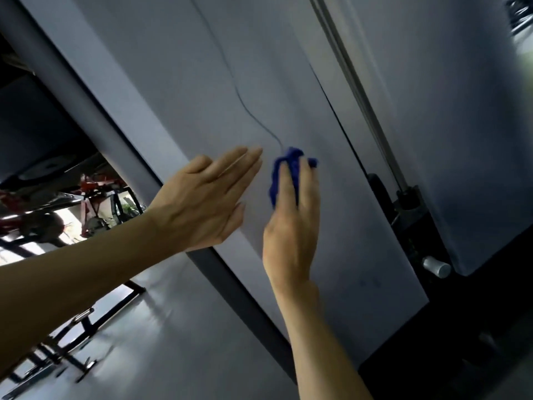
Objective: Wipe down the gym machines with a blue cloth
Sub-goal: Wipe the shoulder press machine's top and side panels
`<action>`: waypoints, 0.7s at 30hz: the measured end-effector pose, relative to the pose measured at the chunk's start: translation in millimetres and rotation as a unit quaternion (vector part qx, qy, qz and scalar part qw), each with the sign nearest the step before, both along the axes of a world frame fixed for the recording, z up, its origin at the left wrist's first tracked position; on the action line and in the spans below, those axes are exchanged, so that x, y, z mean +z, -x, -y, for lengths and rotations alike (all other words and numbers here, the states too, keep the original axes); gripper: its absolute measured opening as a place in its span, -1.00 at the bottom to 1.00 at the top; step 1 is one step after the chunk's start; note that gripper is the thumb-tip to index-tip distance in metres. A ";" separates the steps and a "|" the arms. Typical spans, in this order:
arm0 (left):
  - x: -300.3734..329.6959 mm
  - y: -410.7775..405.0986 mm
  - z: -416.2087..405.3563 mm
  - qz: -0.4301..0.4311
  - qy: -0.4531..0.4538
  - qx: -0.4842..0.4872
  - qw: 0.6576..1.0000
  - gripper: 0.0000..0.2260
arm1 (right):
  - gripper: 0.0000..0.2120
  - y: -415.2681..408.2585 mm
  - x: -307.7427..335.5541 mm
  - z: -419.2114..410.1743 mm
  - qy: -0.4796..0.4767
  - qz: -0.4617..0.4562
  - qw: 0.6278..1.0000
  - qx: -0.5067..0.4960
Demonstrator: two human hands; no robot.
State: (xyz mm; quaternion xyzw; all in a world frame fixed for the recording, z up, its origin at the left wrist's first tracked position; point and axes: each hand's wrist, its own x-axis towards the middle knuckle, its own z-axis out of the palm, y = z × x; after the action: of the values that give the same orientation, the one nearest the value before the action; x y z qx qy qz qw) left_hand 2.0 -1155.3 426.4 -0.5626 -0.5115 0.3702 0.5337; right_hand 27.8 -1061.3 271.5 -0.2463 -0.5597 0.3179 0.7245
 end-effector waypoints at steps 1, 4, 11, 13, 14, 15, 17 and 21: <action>0.1 -0.3 -2.6 -0.015 0.004 0.002 1.000 -0.38 | -0.50 -0.2 -24.3 -3.5 0.080 -0.020 0.997 -0.006; -1.3 -0.7 -6.1 -0.017 0.002 -0.003 1.000 -0.38 | -0.50 -0.5 -50.8 -4.3 0.304 -0.101 0.947 0.010; 2.2 -3.7 -11.0 -0.009 0.021 0.023 0.999 -0.37 | -0.39 -9.2 8.0 -18.5 -0.056 -0.012 0.998 0.024; 1.6 -2.9 -9.3 -0.014 0.021 0.029 0.999 -0.38 | -0.43 -9.8 -28.8 -35.2 0.100 -0.064 0.993 0.014; 1.5 -2.8 -9.2 -0.015 0.020 0.029 0.999 -0.38 | -0.46 -13.9 -44.3 -39.6 0.203 -0.106 0.973 0.015; 2.1 -3.0 -9.3 -0.013 0.018 0.028 0.999 -0.38 | -0.48 -17.3 -49.9 -40.3 0.280 -0.133 0.951 0.024; 5.1 -4.4 -11.7 -0.007 0.021 0.023 0.999 -0.38 | -0.43 -19.6 -28.3 -36.6 0.298 -0.177 0.934 0.086; 9.2 -4.6 -15.6 -0.001 0.031 0.019 0.999 -0.37 | -0.52 -41.2 75.9 -52.6 0.021 -0.146 0.980 0.131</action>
State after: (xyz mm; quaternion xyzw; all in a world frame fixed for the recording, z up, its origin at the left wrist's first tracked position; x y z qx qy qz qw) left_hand 6.6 -1139.7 435.6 -0.5687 -0.5094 0.3969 0.5094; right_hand 68.9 -1008.7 347.4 -0.1372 -0.4688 0.4540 0.7452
